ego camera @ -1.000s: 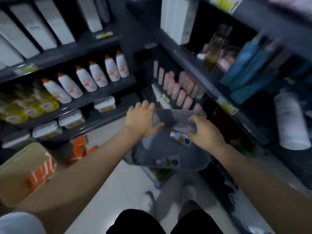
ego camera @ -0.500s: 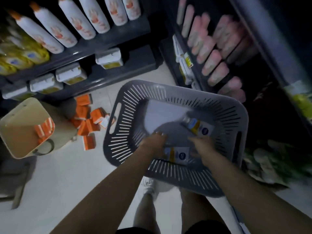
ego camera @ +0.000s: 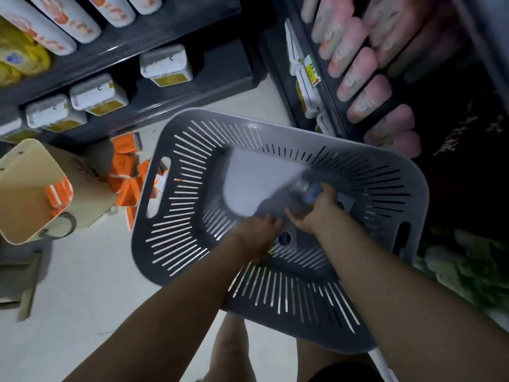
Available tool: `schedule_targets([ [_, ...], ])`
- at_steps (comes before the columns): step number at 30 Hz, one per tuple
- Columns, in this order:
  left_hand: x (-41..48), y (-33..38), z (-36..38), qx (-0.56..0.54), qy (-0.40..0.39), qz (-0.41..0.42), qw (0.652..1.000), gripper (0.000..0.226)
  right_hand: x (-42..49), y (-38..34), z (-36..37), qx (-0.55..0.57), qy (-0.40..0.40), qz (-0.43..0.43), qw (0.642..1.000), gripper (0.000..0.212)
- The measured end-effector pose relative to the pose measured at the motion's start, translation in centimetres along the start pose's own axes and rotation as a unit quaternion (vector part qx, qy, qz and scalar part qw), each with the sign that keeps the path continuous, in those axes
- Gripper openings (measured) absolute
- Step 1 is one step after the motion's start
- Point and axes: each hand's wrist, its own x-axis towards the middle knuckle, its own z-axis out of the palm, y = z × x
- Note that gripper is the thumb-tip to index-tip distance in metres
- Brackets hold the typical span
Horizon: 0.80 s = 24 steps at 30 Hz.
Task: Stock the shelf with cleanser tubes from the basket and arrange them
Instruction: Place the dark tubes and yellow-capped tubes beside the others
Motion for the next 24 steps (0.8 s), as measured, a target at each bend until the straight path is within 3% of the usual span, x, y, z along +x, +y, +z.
schedule_targets([
  [2,-0.4,-1.2,0.4,-0.046,0.03,-0.078,0.995,0.068,0.4,-0.3,0.3,0.013,-0.007,0.012,1.0,0.059],
  [5,-0.9,-2.9,1.0,-0.075,0.054,-0.172,0.981,0.079,1.5,-0.7,0.8,0.009,0.008,0.042,0.999,0.065],
  [10,-1.5,-4.2,2.4,-0.096,0.056,-0.27,0.956,0.082,1.7,-0.2,0.8,-0.053,0.041,0.03,0.997,0.044],
  [14,-3.3,-5.2,0.1,-0.226,0.086,-0.314,0.918,0.09,-0.1,1.9,-0.4,-0.169,0.031,-0.036,0.985,0.039],
  [16,-4.6,-5.8,-2.0,-0.258,0.121,-0.309,0.907,0.095,-1.4,3.0,-0.9,-0.289,0.086,-0.154,0.941,0.056],
  [18,-6.2,-6.1,-4.4,-0.269,0.164,-0.299,0.901,0.089,-4.0,3.6,-1.0,-0.36,0.124,-0.285,0.88,0.06],
  [24,-12.9,-5.1,-12.0,-0.241,0.272,-0.236,0.901,0.082,-14.9,5.2,0.6,-0.394,0.101,-0.506,0.761,0.062],
])
